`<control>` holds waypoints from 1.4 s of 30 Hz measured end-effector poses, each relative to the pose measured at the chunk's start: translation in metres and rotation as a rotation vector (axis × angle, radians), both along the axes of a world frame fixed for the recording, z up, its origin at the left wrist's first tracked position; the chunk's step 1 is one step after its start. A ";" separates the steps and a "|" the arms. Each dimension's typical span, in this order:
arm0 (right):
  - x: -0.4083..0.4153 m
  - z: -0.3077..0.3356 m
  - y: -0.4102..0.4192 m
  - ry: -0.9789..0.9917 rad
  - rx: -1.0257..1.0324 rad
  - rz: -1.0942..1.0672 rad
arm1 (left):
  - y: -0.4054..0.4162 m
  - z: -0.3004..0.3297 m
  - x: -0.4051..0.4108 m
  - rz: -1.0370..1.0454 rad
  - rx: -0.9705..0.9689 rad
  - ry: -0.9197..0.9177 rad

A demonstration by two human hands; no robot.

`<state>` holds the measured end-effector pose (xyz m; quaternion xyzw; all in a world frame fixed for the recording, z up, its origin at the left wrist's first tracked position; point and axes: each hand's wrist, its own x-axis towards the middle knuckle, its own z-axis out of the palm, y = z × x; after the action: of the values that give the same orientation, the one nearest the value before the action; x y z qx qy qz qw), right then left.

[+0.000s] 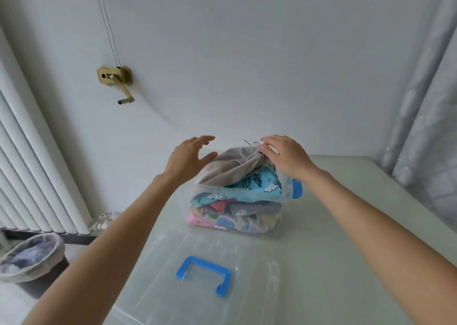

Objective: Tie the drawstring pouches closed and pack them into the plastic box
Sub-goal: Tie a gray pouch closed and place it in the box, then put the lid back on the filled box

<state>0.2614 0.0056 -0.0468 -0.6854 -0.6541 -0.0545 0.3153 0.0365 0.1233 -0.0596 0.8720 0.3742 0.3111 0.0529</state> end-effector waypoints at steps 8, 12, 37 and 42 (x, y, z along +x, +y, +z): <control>0.006 -0.020 0.004 -0.206 -0.383 -0.039 | -0.013 -0.006 0.043 -0.207 -0.398 0.224; 0.005 -0.021 -0.006 -0.088 -0.276 -0.031 | -0.023 -0.003 0.043 -0.161 -0.420 0.216; -0.101 -0.133 -0.204 0.248 -0.399 -0.260 | -0.199 -0.139 -0.135 0.403 -0.347 0.021; -0.093 -0.135 -0.229 0.414 0.083 -0.290 | -0.211 -0.135 -0.134 0.460 -0.413 -0.177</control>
<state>0.1684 -0.2233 -0.1815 -0.7549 -0.4677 0.0155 0.4594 -0.0974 -0.0880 -0.1950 0.7049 0.6108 0.3070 0.1892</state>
